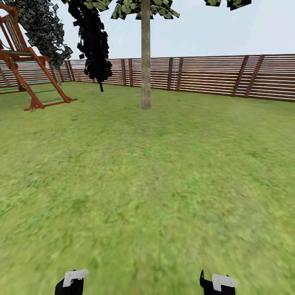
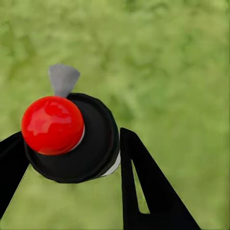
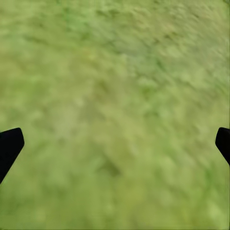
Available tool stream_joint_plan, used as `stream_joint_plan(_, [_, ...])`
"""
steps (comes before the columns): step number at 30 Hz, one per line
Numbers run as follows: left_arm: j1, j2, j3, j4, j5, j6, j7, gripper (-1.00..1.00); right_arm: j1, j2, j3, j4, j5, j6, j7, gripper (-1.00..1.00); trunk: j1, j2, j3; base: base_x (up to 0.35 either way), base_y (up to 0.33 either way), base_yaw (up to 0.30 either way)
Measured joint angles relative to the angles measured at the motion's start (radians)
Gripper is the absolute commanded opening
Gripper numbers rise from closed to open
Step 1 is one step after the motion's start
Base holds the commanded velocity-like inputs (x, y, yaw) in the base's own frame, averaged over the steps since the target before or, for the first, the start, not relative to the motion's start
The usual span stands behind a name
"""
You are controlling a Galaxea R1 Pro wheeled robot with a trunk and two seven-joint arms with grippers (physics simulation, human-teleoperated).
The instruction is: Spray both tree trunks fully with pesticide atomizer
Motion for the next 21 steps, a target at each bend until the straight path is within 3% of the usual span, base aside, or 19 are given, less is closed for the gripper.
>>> stream_joint_plan(21, [0.0,0.0,0.0,0.0,0.0,0.0,0.0,-1.0,0.0,0.0,0.0,0.0,0.0,0.0,0.0,1.0,0.0,0.0,0.0,0.34,0.0,0.0])
